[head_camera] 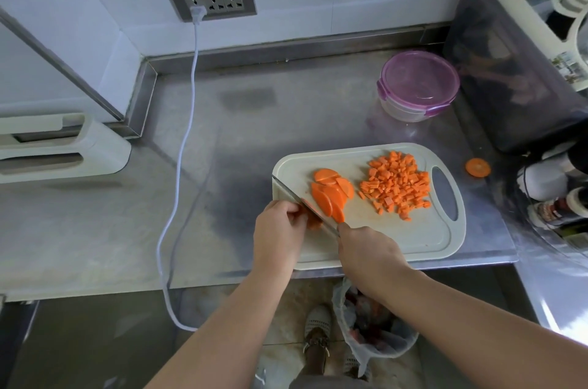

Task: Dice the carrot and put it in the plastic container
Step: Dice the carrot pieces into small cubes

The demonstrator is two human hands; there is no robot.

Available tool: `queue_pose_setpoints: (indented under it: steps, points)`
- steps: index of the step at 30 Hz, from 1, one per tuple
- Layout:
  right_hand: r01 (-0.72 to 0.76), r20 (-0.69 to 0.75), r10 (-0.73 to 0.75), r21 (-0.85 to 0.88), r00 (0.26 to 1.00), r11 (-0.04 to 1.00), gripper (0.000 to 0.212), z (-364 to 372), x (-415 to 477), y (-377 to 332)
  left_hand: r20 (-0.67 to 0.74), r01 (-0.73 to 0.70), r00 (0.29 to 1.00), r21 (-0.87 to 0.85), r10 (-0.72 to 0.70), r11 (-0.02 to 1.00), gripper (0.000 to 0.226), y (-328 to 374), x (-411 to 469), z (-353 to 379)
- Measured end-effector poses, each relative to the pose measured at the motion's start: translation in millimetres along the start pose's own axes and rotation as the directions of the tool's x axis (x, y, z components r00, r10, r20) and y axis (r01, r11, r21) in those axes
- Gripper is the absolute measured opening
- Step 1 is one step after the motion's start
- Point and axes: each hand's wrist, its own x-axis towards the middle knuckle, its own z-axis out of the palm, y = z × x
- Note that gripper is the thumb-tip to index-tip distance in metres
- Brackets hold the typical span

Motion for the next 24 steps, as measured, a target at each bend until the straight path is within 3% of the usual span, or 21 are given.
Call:
queue_pose_setpoints:
  steps: [4,7,11,15,24]
  points:
    - [-0.02,0.003,0.02,0.022,1.0,1.0,0.036,1.9,2.2,0.4,0.012,0.001,1.0,-0.006,-0.001,1.0,0.013,-0.6,-0.4,-0.6]
    - [-0.034,0.009,0.033,0.151,0.999,0.988,0.026,-3.4,8.3,5.3,0.024,-0.013,1.0,-0.004,0.013,1.0,0.013,-1.1,-1.3,-2.3]
    - [-0.025,-0.068,0.045,0.263,0.997,0.964,0.032,-11.1,5.3,10.5,0.05,0.016,0.999,-0.081,-0.012,0.997,0.013,1.1,-5.1,-4.4]
    - [0.057,-0.126,-0.034,0.183,0.991,0.982,0.029,-11.2,-11.9,8.3,0.033,0.038,0.999,-0.11,-0.034,0.993,0.011,-0.5,-7.4,-3.9]
    - [0.083,-0.117,-0.071,0.098,0.991,0.992,0.017,-4.5,-16.2,6.2,0.043,0.084,0.996,-0.138,-0.078,0.987,0.01,-2.4,-4.5,-0.8]
